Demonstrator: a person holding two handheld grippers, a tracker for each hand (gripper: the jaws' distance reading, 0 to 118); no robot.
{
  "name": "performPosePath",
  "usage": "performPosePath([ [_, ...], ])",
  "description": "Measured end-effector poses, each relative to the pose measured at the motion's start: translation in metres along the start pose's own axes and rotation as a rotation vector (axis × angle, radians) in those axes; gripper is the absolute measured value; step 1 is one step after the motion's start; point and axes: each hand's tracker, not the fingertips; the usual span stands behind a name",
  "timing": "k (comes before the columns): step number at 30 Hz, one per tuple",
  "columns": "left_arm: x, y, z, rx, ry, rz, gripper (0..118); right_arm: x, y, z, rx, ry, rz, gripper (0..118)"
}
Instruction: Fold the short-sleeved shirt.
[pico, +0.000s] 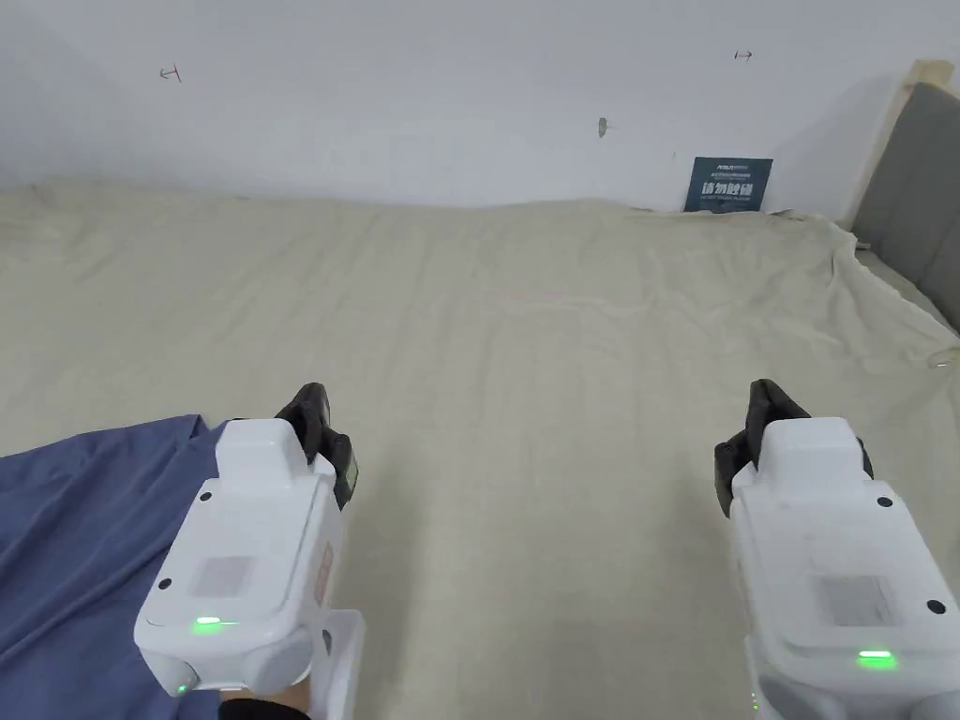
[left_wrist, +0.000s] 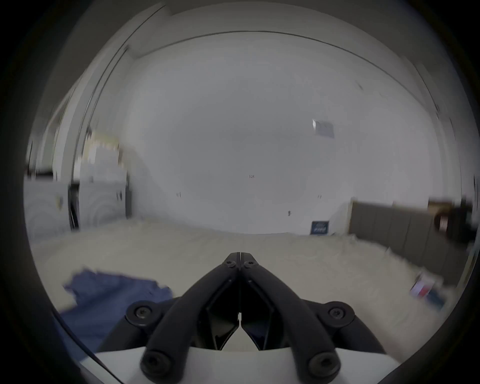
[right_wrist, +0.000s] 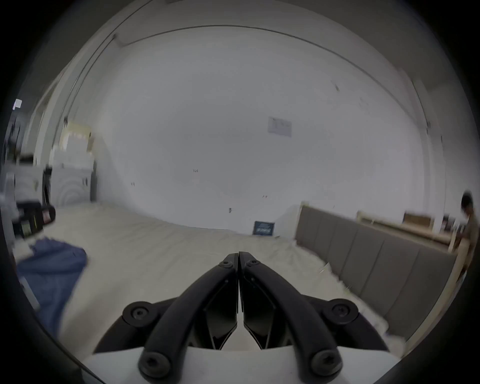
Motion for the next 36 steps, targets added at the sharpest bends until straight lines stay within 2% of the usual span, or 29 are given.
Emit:
performPosePath([
  [1, -0.008, 0.003, -0.001, -0.015, -0.034, 0.137, 0, -0.007, 0.003, 0.002, 0.02, -0.041, 0.11, 0],
  [3, -0.027, 0.005, -0.003, -0.042, -0.113, 0.457, 0, -0.026, 0.004, 0.006, 0.092, -0.146, 0.387, 0],
  [5, -0.053, -0.002, -0.006, -0.051, -0.202, 0.849, 0, -0.041, -0.004, 0.009, 0.193, -0.247, 0.67, 0],
  [6, -0.06, -0.007, -0.006, -0.05, -0.201, 0.978, 0, -0.045, -0.008, 0.009, 0.224, -0.274, 0.741, 0],
  [7, -0.066, -0.012, -0.007, -0.064, -0.196, 1.083, 0, -0.046, -0.011, 0.01, 0.25, -0.281, 0.772, 0],
  [9, -0.07, -0.017, -0.008, -0.071, -0.172, 1.116, 0, -0.041, -0.013, 0.012, 0.24, -0.261, 0.72, 0],
  [10, -0.067, -0.015, -0.007, -0.076, -0.161, 1.05, 0, -0.04, -0.011, 0.012, 0.226, -0.255, 0.684, 0],
  [12, -0.059, -0.006, -0.007, -0.088, -0.129, 0.858, 0, -0.028, -0.003, 0.011, 0.164, -0.205, 0.535, 0],
  [13, -0.054, 0.0, -0.006, -0.087, -0.107, 0.728, 0, -0.021, 0.002, 0.011, 0.13, -0.158, 0.425, 0],
  [14, -0.044, 0.005, -0.005, -0.067, -0.083, 0.598, 0, -0.011, 0.006, 0.011, 0.093, -0.097, 0.264, 0],
  [15, -0.036, 0.009, -0.003, -0.046, -0.061, 0.477, 0, -0.002, 0.008, 0.01, 0.058, -0.046, 0.135, 0],
  [16, -0.026, 0.013, -0.003, -0.022, -0.029, 0.314, 0, 0.009, 0.008, 0.005, 0.021, -0.001, -0.016, 0],
  [17, -0.016, 0.013, -0.003, 0.0, 0.0, 0.145, 0, 0.018, 0.007, 0.002, -0.008, 0.043, -0.136, 0],
  [19, -0.001, 0.011, 0.0, 0.025, 0.017, -0.067, 0, 0.027, 0.003, -0.002, -0.052, 0.066, -0.262, 0],
  [20, 0.005, 0.008, 0.0, 0.041, 0.033, -0.158, 0, 0.029, 0.001, -0.006, -0.065, 0.073, -0.295, 0],
  [23, 0.012, -0.001, 0.001, 0.054, 0.035, -0.314, 0, 0.035, -0.004, -0.009, -0.085, 0.072, -0.334, 0],
  [31, 0.007, -0.002, 0.001, 0.022, 0.028, -0.23, 0, 0.024, 0.006, -0.002, -0.099, 0.075, -0.333, 0],
  [36, 0.006, 0.001, 0.002, 0.037, 0.03, -0.241, 0, 0.023, 0.009, 0.001, -0.102, 0.079, -0.33, 0],
])
